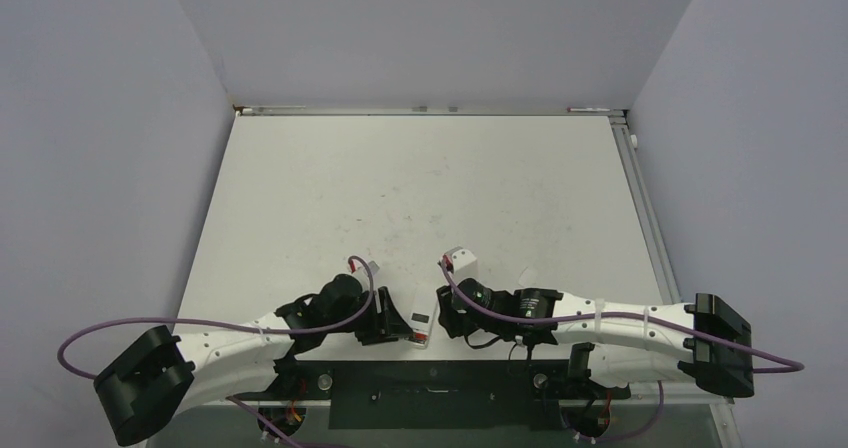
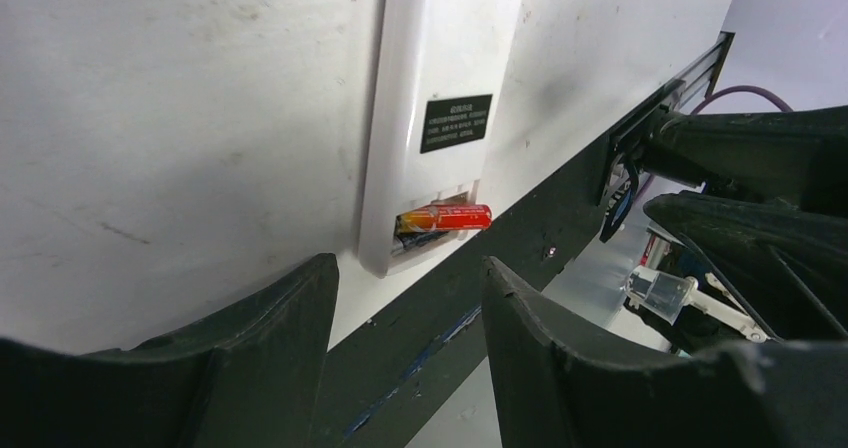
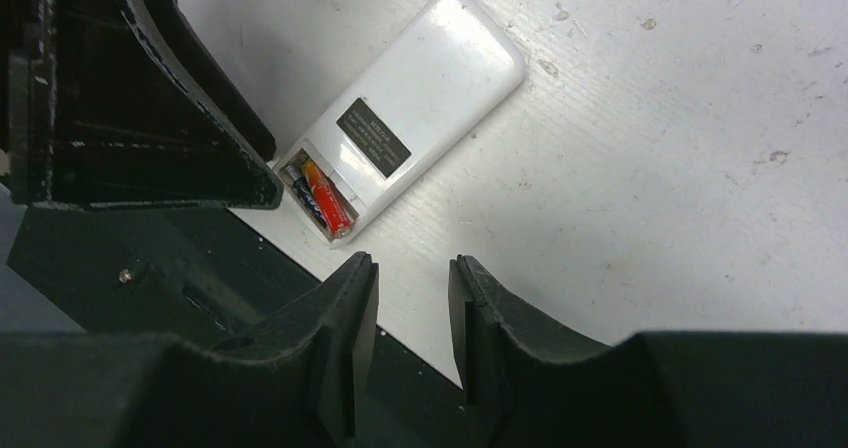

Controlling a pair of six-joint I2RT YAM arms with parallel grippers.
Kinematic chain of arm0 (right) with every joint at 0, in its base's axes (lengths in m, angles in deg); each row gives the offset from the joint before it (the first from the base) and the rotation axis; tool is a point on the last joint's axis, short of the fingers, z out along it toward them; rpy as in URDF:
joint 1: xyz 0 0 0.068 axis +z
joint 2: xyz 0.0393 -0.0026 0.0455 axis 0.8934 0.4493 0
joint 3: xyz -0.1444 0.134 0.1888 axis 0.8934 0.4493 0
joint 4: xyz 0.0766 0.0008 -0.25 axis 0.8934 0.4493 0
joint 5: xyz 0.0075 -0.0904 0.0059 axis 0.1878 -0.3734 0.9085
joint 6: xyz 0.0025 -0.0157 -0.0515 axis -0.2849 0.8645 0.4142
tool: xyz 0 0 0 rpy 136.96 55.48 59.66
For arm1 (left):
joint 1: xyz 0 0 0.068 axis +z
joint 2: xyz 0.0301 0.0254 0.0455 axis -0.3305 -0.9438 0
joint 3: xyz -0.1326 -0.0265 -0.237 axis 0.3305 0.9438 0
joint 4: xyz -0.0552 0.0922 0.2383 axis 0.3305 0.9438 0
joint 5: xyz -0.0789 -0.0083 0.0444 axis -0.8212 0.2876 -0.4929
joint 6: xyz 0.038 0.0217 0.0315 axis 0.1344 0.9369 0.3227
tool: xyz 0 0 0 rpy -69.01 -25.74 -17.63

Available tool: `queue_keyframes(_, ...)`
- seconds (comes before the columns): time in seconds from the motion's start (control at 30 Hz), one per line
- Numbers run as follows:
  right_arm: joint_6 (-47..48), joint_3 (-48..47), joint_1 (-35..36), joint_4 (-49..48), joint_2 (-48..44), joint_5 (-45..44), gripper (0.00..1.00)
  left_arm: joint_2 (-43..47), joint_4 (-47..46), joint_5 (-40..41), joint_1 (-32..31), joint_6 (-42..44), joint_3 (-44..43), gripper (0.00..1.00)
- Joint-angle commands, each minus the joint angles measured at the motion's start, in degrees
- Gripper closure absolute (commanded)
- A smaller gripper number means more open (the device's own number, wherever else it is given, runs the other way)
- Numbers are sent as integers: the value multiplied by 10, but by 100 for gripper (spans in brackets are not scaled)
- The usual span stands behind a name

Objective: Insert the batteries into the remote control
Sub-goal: Load the battery into the remote control.

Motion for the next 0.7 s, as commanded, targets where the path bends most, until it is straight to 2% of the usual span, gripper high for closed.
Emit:
queue_keyframes(0.0, -21, 5, 0, -39, 1, 2, 67, -20, -23, 36, -32, -24, -10, 49)
queue_keyframes(0.67, -84, 43, 1, -61, -4, -4, 67, -120, -97, 46, -73, -37, -56, 53)
